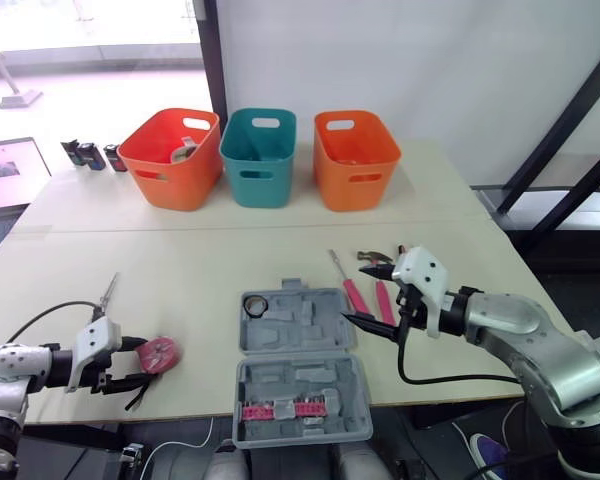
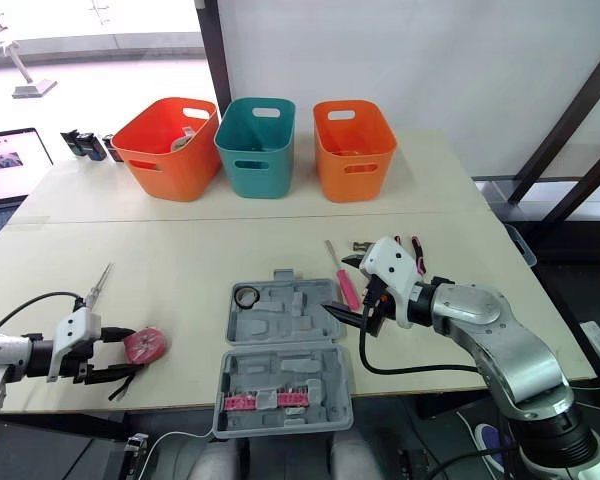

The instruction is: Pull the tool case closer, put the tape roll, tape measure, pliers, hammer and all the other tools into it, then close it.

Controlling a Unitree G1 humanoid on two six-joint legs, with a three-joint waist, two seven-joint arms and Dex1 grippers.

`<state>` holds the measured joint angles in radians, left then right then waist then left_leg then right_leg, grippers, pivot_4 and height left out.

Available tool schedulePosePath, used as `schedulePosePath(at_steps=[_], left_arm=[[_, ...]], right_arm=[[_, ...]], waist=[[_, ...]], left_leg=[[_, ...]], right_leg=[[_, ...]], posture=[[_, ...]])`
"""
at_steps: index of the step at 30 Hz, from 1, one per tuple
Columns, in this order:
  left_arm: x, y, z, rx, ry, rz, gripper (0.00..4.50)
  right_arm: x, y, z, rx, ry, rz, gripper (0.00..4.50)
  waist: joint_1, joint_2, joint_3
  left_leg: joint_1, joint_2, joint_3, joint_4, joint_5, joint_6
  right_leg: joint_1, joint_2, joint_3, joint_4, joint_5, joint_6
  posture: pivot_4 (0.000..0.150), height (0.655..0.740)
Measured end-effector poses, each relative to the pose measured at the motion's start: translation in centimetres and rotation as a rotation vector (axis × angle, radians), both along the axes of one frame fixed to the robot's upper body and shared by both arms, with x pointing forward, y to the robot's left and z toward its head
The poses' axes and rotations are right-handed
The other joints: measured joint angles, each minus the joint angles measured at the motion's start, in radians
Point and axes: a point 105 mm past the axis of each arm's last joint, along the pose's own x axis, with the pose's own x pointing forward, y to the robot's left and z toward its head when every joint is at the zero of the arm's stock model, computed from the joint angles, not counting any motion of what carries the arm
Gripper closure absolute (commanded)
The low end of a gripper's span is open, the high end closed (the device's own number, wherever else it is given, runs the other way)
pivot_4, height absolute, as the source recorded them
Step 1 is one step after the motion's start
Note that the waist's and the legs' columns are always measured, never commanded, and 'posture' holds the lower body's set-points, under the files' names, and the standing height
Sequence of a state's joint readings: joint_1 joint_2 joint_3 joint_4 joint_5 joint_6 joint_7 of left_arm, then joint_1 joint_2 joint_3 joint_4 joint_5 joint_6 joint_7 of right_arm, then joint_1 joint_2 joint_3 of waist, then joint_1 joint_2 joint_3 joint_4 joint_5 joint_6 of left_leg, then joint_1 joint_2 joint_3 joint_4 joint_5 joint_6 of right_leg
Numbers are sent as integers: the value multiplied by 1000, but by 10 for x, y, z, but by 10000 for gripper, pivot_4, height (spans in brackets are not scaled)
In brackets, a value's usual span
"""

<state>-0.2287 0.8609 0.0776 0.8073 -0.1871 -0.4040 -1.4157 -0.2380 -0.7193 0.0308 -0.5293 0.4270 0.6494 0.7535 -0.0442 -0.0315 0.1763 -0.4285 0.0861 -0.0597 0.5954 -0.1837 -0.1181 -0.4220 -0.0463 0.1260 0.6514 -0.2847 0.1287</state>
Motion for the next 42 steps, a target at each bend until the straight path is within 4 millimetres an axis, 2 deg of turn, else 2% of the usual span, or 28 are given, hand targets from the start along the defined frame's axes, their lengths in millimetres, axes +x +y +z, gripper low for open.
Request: schedulePosePath(at_steps=[4, 7, 9, 12, 15, 18, 20, 25, 31, 39, 40, 41, 42], left_arm=[[1, -7, 7, 3, -30, -44, 15864], [13, -23, 31, -14, -120, -100, 15864], [24, -41, 55, -27, -196, -161, 15864], [31, -69, 87, -32, -277, -252, 15864], [28, -102, 104, -45, -305, -344, 15864], [23, -131, 105, -77, -288, -404, 15864], [19, -146, 105, -96, -279, -436, 15864], [17, -159, 105, -108, -274, -430, 15864], [15, -170, 111, -132, -309, -444, 15864], [12, -181, 110, -143, -299, -461, 15864], [12, -181, 110, -143, -300, -463, 15864], [12, -181, 111, -142, -300, -464, 15864], [12, -181, 111, -142, -301, -464, 15864]], right_arm=[[1, 2, 3, 1, -2, 13, 0], [4, 7, 14, 4, 7, 39, 0], [4, 12, 20, -3, 46, 66, 0], [6, 21, 17, -16, 186, 87, 0], [8, 38, 14, 13, 395, 95, 0], [1, 69, 13, 88, 651, 172, 0], [1, 82, 11, 133, 783, 194, 0], [5, 82, -4, 212, 1038, 170, 0], [3, 83, -9, 229, 1136, 123, 0], [7, 90, -1, 300, 1161, 55, 0], [7, 91, 0, 306, 1160, 52, 5020], [8, 91, 1, 313, 1154, 48, 7314], [8, 91, 2, 315, 1150, 45, 12159]], waist=[[0, 0, 0], [1, 0, 0], [4, 0, 0], [1, 0, 0], [-8, 0, 0], [-18, 1, 0], [-21, 0, 1], [-21, 0, 1], [-30, 1, 1], [-27, 1, 1], [-27, 1, 1], [-28, 1, 1], [-28, 1, 1]], left_leg=[[0, 0, 0, 0, 0, 0], [0, 0, 0, 0, 0, 0], [0, 0, 0, 1, 0, 0], [0, 0, 0, 0, 0, 0], [1, 0, 0, 0, 0, 0], [1, 0, -2, 0, 0, 0], [0, 0, -2, 0, 0, 0], [0, 0, -2, 1, 0, 0], [0, 0, -3, 1, 0, 1], [0, 0, -3, 1, 0, 1], [0, 0, -3, 1, 0, 1], [0, 0, -3, 1, 0, 1], [0, 0, -3, 1, 0, 1]], right_leg=[[0, 0, 0, 0, 0, 0], [0, 0, 0, 0, 0, 0], [1, 0, 0, 0, 0, 0], [1, 0, 0, 0, 0, 1], [1, 1, 0, 1, 0, 1], [1, 2, 0, 4, 1, 4], [1, 2, 0, 4, 2, 5], [2, 2, 0, 3, 0, 2], [2, 3, 0, 4, 1, 5], [2, 3, 0, 4, -1, 2], [2, 3, 0, 4, -1, 2], [2, 3, 0, 4, -1, 2], [2, 3, 0, 4, -1, 2]], posture=[[1500, 7400], [1500, 7400], [1500, 7400], [1500, 7400], [1500, 7400], [1500, 7400], [1500, 7400], [1500, 7400], [1500, 7400], [1500, 7400], [1500, 7400], [1500, 7400], [1500, 7400]])
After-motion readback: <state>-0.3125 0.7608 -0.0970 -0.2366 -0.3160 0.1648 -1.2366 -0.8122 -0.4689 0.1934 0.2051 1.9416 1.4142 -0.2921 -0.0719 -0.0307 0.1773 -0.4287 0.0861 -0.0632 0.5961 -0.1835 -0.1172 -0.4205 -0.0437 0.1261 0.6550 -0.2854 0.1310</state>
